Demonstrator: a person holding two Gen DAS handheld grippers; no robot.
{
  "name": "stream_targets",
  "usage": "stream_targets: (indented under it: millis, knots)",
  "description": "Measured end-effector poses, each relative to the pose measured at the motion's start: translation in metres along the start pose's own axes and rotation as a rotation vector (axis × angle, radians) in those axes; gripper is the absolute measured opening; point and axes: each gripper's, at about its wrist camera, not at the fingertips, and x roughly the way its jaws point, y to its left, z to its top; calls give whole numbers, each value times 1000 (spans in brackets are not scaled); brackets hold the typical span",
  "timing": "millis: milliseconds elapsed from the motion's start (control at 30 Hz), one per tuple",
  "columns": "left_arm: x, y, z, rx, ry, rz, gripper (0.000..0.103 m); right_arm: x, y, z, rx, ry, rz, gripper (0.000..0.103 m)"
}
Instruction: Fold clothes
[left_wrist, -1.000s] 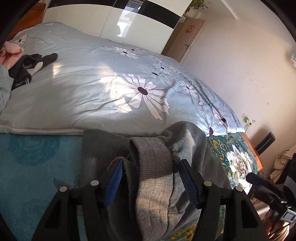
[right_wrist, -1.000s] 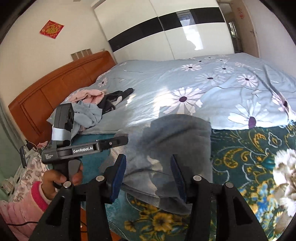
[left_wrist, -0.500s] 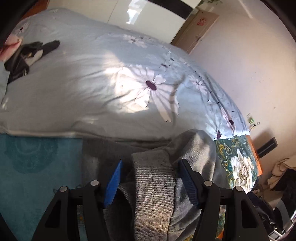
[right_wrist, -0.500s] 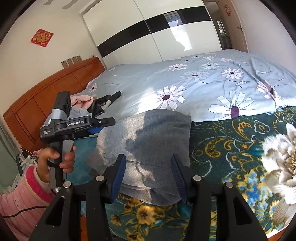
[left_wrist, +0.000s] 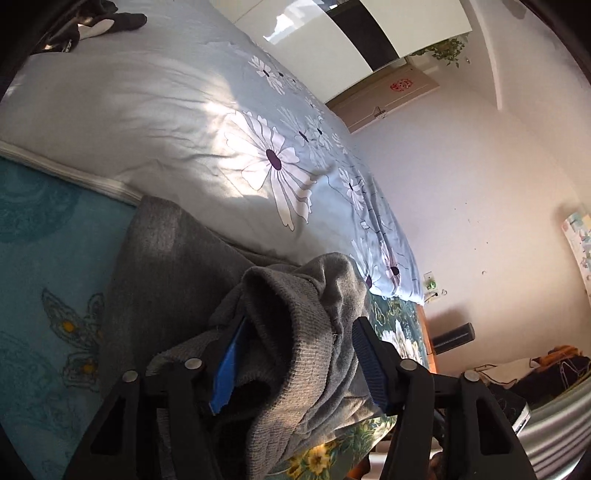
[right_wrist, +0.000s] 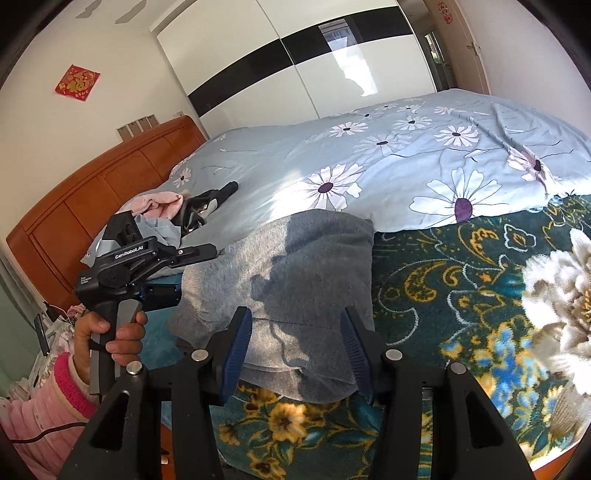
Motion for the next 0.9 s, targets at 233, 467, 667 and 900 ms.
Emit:
stream_targets:
  millis: [233,467,667,900]
  knots:
    - [-7,-28,-12,115,-35,75,36,0,-4,-2,22,9,-9,51]
    - [-4,-67,-21,299,-88,137,36,0,-2,-6,21,20,-15,51]
    - [12,-69,-24,324,-46,177,17,1,-3,-7,26,26,-19,51]
    - [-43,-35,6,175,-151,110,8,3,-4,-7,33,35,-20,51]
